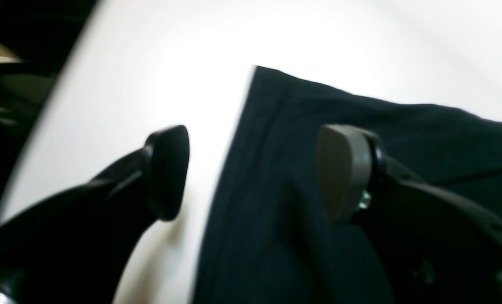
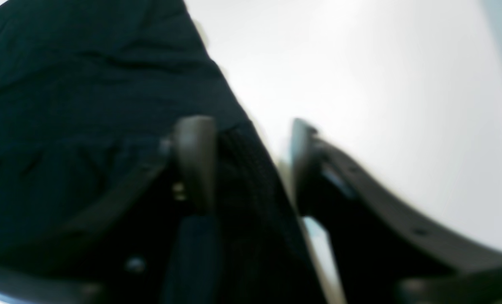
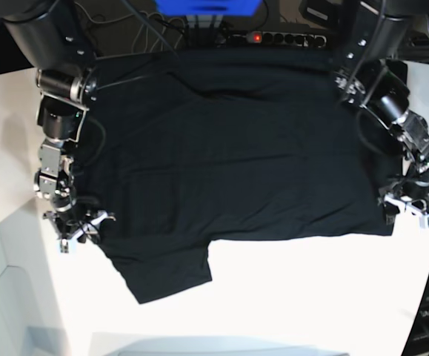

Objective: Fold the T-shirt properly
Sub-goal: 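Move both grippers to the shirt's side edges and grasp them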

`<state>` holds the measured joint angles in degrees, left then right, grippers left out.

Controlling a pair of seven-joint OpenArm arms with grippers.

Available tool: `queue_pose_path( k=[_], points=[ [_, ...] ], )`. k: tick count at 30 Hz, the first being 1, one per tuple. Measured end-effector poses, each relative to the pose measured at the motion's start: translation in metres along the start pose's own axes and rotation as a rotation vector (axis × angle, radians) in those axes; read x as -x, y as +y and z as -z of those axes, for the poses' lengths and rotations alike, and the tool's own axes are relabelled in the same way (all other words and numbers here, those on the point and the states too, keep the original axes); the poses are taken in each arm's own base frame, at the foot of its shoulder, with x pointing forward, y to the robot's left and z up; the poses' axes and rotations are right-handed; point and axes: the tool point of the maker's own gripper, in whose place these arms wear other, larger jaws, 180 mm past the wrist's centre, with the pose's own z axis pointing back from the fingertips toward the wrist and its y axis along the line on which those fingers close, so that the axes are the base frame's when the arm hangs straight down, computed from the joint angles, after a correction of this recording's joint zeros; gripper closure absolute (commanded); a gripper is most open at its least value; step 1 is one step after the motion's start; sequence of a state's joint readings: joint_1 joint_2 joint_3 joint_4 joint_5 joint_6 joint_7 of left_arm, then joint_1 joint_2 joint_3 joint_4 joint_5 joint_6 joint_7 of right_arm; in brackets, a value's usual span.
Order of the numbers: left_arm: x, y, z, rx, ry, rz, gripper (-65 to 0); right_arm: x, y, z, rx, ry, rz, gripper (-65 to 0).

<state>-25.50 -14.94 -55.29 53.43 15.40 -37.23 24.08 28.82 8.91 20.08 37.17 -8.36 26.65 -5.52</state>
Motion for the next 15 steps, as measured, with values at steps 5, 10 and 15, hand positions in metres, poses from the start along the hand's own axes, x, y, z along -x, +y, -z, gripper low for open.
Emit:
queue_pose_path(
  k=[5, 10, 15],
  points=[
    [0.008, 0.014, 0.019, -0.004, 0.011, -0.079, -45.4, 0.006, 0.001, -0.002, -0.002, -0.009, 0.018, 0.0],
    [-0.002, 0.0, 0.031, 0.037, -0.046, -0.116, -45.4, 0.007, 0.001, -0.002, -0.002, -0.005, 0.016, 0.0],
    [0.012, -0.005, 0.044, -0.008, -0.022, -0.096, -45.4, 0.007, 0.002, -0.002, -0.002, -0.006, 0.018, 0.0]
  ],
)
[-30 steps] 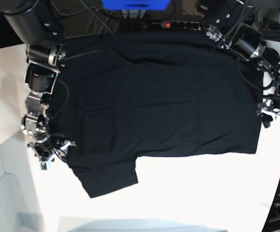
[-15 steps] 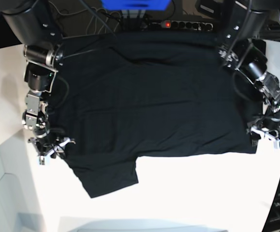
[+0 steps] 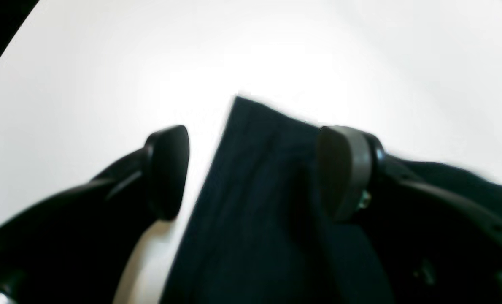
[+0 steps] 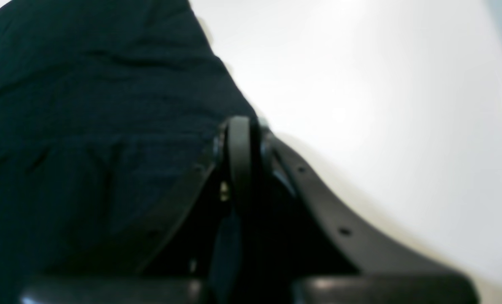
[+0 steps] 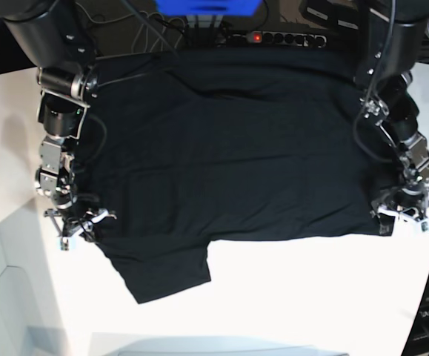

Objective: Fold the T-shirt properly
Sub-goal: 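Move both grippers to the shirt's side edges and grasp them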

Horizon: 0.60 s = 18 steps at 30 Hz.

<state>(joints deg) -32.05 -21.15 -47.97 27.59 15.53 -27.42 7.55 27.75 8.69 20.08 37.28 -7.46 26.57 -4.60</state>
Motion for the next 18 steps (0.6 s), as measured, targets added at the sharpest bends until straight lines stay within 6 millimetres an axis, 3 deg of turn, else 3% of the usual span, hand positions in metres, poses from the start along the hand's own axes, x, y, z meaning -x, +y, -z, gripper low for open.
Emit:
queue_pose_path(
  k=[3, 15, 18],
  points=[
    [0.015, 0.006, 0.004, -0.064, 0.029, -0.011, -45.4, 0.0, 0.0, 0.0, 0.0, 0.001, -0.001, 0.0],
    [0.016, -0.002, 0.011, -0.059, 0.001, -0.048, -44.4, 0.004, 0.0, -0.002, 0.001, -0.012, 0.006, 0.0],
    [0.018, -0.002, 0.011, -0.059, 0.003, -0.05, -35.8, 0.004, 0.0, -0.002, 0.001, -0.012, 0.006, 0.0]
  ],
)
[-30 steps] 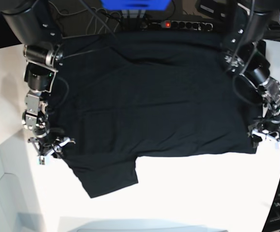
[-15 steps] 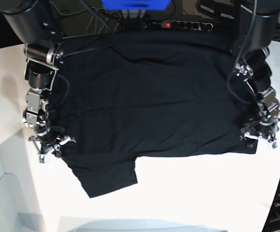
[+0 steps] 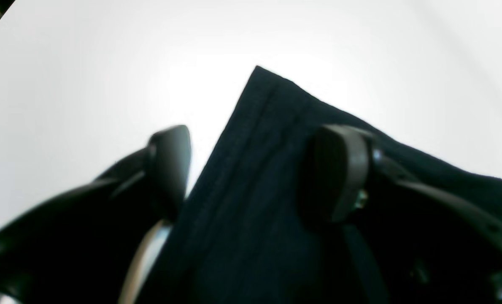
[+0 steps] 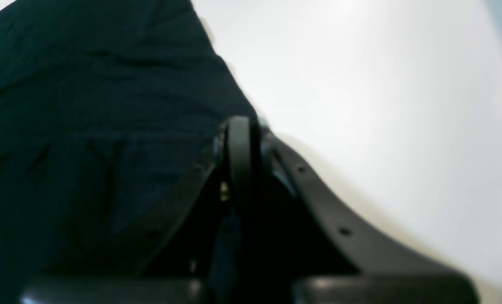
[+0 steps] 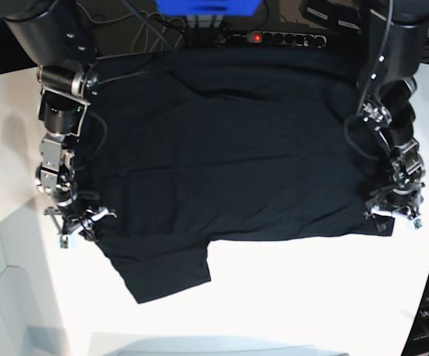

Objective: Fold the T-shirt properly
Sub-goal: 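Move both grippers to the shirt's side edges and grasp them, then lift the grasped edges and fold them toward the collar edge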

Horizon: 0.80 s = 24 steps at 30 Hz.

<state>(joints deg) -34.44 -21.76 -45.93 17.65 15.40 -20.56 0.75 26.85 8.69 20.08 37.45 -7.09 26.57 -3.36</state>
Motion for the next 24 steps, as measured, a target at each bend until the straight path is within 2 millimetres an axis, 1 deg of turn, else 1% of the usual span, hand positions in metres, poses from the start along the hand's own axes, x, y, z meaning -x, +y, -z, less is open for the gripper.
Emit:
queue_pose_path(
  k=[2, 4, 5, 9, 11, 13, 14, 17, 21, 24],
  points=[
    [0.0, 0.0, 0.0, 0.0, 0.0, -0.003, -24.6, 0.0, 0.0, 0.0, 0.0, 0.0, 0.0, 0.0],
    [0.0, 0.0, 0.0, 0.0, -0.001, -0.007, -15.4, 0.0, 0.0, 0.0, 0.0, 0.0, 0.0, 0.0],
    [0.0, 0.0, 0.0, 0.0, -0.001, -0.007, -12.9, 0.0, 0.0, 0.0, 0.0, 0.0, 0.0, 0.0],
    [0.001, 0.0, 0.0, 0.001, 0.001, -0.008, -7.3, -0.001, 0.0, 0.0, 0.0, -0.001, -0.002, 0.0],
    [0.002, 0.0, 0.0, 0.001, 0.002, -0.008, -0.6, -0.001, 0.0, 0.0, 0.001, 0.003, -0.002, 0.0],
    [0.002, 0.0, 0.0, 0.001, 0.003, -0.01, 0.0, -0.001, -0.001, 0.0, 0.003, 0.0, 0.001, 0.0],
    [0.002, 0.0, 0.0, 0.002, 0.003, -0.01, -0.7, -0.003, -0.001, -0.001, 0.004, -0.001, -0.004, 0.0],
    [0.002, -0.001, 0.0, 0.004, 0.002, -0.013, -0.1, -0.005, -0.002, -0.005, 0.014, 0.018, -0.043, 0.0],
    [0.002, -0.001, 0.0, 0.003, 0.002, -0.017, -0.1, -0.005, 0.005, -0.015, 0.022, 0.008, -0.075, 0.0],
    [-0.003, 0.0, -0.002, -0.001, 0.001, 0.005, -0.1, -0.006, 0.009, -0.019, 0.022, 0.0, -0.086, 0.0]
  ],
)
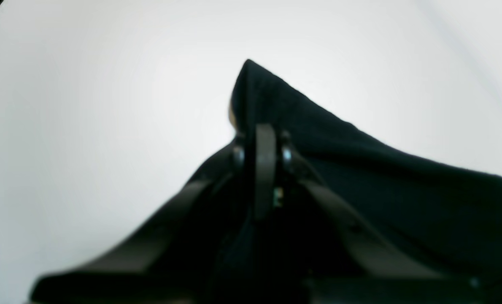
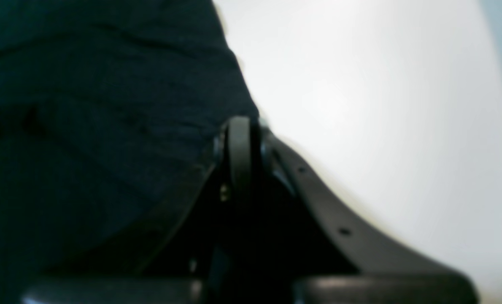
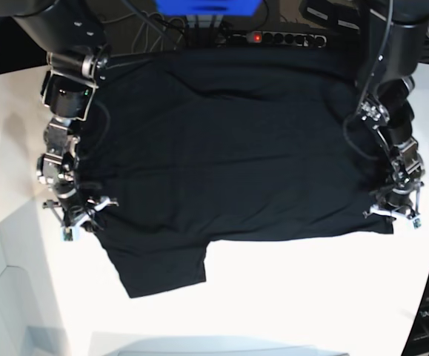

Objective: Fold the T-shirt properly
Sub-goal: 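Lift the grasped edges and fold them toward the collar edge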

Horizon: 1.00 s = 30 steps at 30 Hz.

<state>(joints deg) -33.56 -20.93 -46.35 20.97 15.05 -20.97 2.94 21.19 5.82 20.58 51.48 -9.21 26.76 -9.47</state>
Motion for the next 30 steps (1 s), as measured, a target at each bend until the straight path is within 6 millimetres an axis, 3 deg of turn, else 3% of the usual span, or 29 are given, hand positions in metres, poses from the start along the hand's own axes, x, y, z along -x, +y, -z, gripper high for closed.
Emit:
queue_pose_path(
  k=[4, 13, 17, 20, 21, 23, 24, 30],
  points=[
    [-0.011, 0.004, -0.007, -0.016, -0.052, 0.042, -0.1, -0.016, 0.001, -0.005, 0.007, -0.052, -0.016, 0.0],
    [-0.021, -0.005, -0.029, -0.039, -0.11, 0.108, -0.1, -0.028, -0.001, -0.012, 0.025, -0.084, -0.023, 0.0],
    [-0.037, -0.003, -0.046, -0.021, -0.171, 0.046, -0.1, -0.031, -0.021, -0.033, 0.09, -0.126, -0.007, 0.0],
    [-0.026, 0.005, -0.054, -0.023, -0.144, -0.011, -0.1, -0.031, -0.021, -0.043, 0.102, -0.145, -0.025, 0.0],
    [-0.017, 0.008, -0.058, -0.02, -0.124, -0.025, -0.1, -0.055, -0.096, -0.082, 0.528, -0.372, 0.21, 0.0],
    [-0.013, 0.012, -0.067, -0.017, -0.118, -0.038, -0.1, -0.052, -0.095, -0.092, 0.534, -0.377, 0.19, 0.0],
    [-0.014, 0.012, -0.069, -0.013, -0.121, -0.04, -0.1, -0.022, -0.02, -0.064, 0.118, -0.152, -0.063, 0.0],
    [-0.027, 0.016, -0.098, 0.003, -0.15, -0.039, -0.1, -0.029, -0.013, -0.096, 0.115, -0.223, -0.051, 0.0]
  ],
)
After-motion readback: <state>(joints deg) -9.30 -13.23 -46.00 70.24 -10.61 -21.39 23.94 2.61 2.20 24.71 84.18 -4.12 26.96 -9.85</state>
